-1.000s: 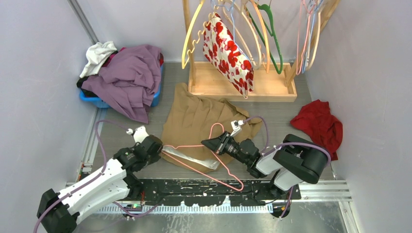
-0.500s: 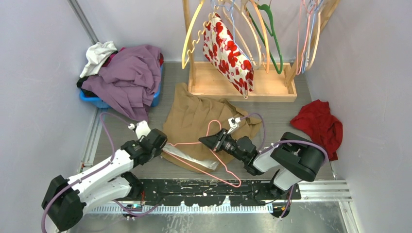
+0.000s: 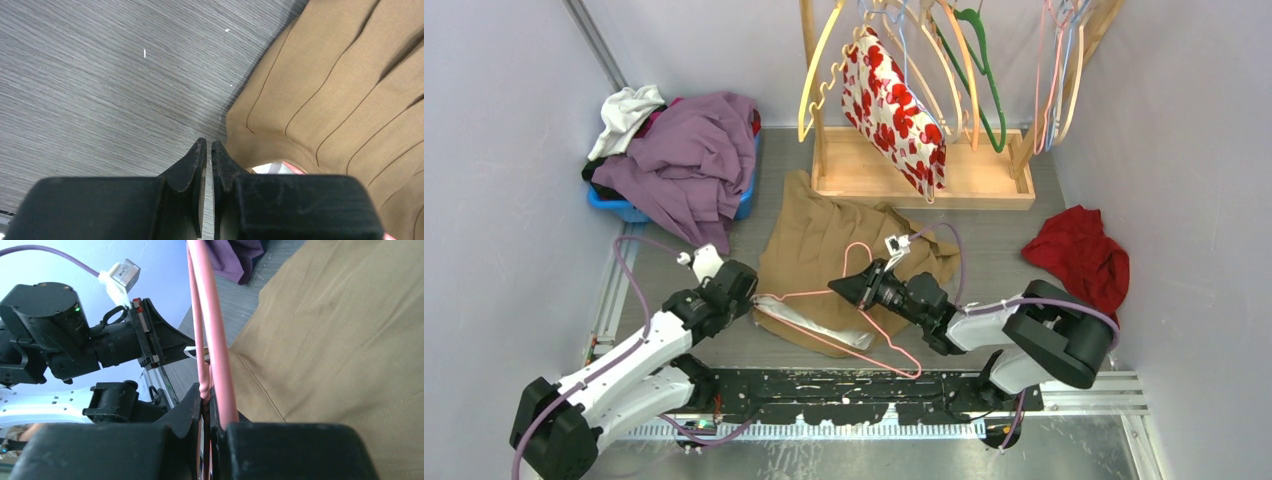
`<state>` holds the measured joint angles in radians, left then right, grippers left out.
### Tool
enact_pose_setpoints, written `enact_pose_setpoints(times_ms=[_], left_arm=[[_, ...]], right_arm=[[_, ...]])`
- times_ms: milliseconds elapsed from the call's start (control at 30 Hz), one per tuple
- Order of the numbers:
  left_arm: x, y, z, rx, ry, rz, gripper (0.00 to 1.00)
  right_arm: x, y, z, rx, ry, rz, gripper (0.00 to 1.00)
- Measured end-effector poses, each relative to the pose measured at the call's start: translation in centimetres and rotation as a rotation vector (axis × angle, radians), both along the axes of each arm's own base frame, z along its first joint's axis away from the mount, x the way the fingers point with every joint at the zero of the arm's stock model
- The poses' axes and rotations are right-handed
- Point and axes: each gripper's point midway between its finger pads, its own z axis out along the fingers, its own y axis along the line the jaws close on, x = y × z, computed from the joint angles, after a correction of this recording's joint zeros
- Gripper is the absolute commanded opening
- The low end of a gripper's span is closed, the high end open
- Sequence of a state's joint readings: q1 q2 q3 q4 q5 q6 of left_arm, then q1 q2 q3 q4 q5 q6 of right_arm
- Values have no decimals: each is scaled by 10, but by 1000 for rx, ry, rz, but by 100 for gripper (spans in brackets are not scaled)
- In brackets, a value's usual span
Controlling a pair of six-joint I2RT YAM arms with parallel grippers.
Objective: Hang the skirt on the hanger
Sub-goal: Hang the skirt on the hanger.
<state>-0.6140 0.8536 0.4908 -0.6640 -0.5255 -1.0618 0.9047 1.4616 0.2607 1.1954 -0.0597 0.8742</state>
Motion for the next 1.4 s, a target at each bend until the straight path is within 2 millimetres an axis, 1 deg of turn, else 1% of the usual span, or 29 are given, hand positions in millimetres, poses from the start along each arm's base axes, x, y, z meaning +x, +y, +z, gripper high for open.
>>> enact_pose_setpoints(times_ms=[133,267,367,600,767,900,1033,1200,1400], left_arm=[[1,1,-5,5,22,3,8],[5,-3,-8,-3,31,-9,7],[7,-6,-9,-11,30,-13,7],[15,-10,-8,-28,12,-8,6],[20,-9,-6,-39,-2,8,6],[23,-6,-5,-49,-7,21,5],[25,-7,-5,-55,-9,14,5],[25,-8,-5,-61,-7,9,4],[24,-10,-2,-74,-13,0,4]], right_arm=[[2,2,8,-56,-51,11,2],[3,4,13,-139,-103,22,2],[0,7,18,-198,-149,36,2],[-14,19,13,-325,-242,63,2],[-26,27,17,-357,-330,68,2],[-35,30,20,-355,-378,76,2],[-37,29,17,-354,-382,74,1],[-40,23,14,-338,-346,71,1],[-36,5,14,-306,-275,40,1]])
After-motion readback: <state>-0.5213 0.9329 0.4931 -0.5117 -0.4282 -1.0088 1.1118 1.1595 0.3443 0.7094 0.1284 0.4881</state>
